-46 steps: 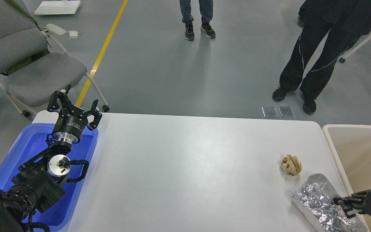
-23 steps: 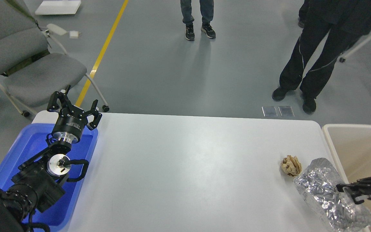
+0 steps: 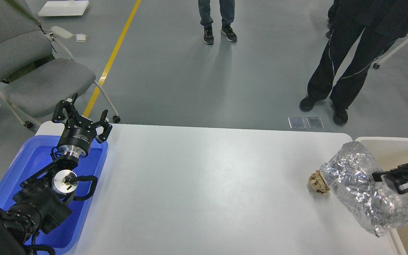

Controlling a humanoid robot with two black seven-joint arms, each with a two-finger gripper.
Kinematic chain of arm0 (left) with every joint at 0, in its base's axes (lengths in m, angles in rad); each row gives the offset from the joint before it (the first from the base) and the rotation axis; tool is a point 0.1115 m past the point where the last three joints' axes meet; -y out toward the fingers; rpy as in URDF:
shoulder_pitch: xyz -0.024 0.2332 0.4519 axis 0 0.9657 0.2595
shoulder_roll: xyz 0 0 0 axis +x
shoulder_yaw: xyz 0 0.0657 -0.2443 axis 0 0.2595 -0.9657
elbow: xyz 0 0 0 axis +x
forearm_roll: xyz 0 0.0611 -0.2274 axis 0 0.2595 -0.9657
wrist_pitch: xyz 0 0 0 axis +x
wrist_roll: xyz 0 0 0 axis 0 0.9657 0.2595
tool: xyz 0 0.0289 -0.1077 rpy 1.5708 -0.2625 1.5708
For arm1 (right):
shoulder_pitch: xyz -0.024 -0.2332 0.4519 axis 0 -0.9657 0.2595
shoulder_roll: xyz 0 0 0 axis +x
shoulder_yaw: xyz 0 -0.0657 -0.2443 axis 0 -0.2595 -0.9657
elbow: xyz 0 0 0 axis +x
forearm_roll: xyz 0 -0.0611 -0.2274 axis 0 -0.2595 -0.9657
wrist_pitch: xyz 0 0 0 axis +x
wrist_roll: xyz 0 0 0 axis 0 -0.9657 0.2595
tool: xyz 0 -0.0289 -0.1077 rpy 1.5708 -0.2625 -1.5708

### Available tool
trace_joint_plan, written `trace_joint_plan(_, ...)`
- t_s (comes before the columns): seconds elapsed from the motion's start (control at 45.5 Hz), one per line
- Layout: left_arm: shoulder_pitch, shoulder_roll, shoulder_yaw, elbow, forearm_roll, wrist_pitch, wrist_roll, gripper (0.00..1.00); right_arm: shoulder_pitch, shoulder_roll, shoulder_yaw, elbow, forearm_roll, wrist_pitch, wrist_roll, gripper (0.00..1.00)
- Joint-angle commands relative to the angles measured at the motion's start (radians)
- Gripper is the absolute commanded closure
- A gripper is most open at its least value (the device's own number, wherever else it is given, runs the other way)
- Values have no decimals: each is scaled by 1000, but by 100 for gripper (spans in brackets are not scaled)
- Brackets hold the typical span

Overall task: Tidy desktop
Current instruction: 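Carry the foil wrapper with the right gripper and drop it into the beige bin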

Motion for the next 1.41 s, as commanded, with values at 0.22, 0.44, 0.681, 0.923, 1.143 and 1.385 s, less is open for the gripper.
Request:
trace_joint_plan(0.22, 0, 0, 0, 0, 0, 0, 0, 0, 6, 52, -6, -313, 221, 3, -1, 100)
trace_joint_plan(0.44, 0, 0, 0, 0, 0, 0, 0, 0, -105, 177, 4, -701, 525, -20, 2, 100)
trace_joint_plan(0.681, 0, 0, 0, -1, 0, 0, 0, 0, -243, 309, -7, -1004, 896, -17, 0, 100)
trace_joint_plan(0.923, 0, 0, 0, -1, 0, 0, 0, 0, -387, 426, -4, -1232, 1170, -8, -7, 100)
trace_joint_plan(1.143, 0, 0, 0, -1, 0, 0, 0, 0, -501, 518, 4, -1361, 1402, -11, -49, 100)
trace_joint_plan(1.385, 0, 0, 0, 0, 0, 0, 0, 0, -565, 653, 7, -1488, 1597, -28, -121, 100)
